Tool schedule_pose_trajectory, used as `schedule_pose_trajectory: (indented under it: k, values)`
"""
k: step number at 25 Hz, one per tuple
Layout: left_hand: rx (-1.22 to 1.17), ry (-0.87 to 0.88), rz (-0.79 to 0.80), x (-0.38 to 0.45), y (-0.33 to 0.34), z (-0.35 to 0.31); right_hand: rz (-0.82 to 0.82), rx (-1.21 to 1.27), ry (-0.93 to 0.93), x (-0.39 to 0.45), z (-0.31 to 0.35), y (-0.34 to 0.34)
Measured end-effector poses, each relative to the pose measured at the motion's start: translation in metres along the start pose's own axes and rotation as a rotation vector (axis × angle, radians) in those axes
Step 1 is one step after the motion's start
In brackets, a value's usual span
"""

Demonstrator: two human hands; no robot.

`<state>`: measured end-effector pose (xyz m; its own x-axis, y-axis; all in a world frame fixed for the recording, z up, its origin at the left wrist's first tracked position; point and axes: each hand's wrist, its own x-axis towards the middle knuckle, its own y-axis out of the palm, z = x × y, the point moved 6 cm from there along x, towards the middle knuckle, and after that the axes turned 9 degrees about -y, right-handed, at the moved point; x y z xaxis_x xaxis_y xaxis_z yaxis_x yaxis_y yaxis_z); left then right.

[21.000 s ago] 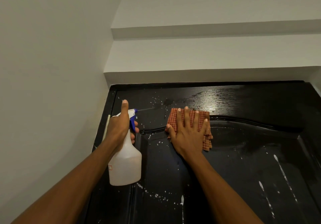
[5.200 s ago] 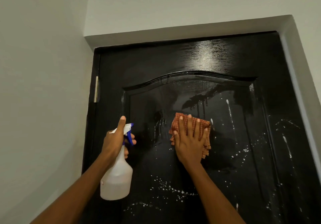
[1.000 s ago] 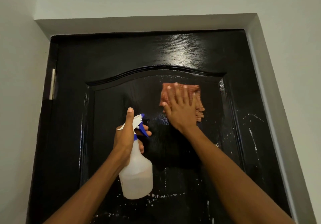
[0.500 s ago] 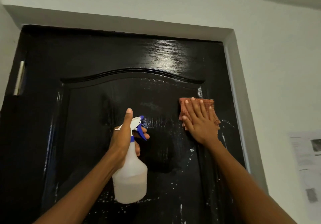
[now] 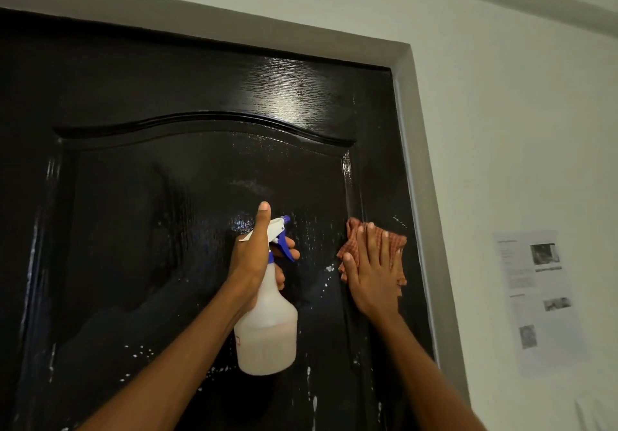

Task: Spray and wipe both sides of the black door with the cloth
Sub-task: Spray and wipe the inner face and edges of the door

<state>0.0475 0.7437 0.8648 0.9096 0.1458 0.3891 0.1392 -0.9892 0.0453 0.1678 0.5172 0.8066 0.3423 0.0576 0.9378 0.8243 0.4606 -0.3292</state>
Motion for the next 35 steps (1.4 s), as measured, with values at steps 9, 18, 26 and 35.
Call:
schedule_pose_trajectory:
  k: [9,18,26,35]
  values:
    - [0.077,0.005,-0.03,0.006,0.017,0.002,-0.081,0.07,0.17,0.075,-0.034,-0.024]
    - [0.016,-0.061,0.008,-0.013,0.022,0.048,-0.104,0.193,0.429,-0.041,-0.051,0.011]
    - [0.012,-0.162,0.022,-0.046,0.015,0.088,0.004,0.26,0.625,-0.137,-0.026,0.044]
    - [0.062,-0.091,-0.032,-0.028,0.0,0.058,-0.025,0.153,0.059,0.043,0.029,0.004]
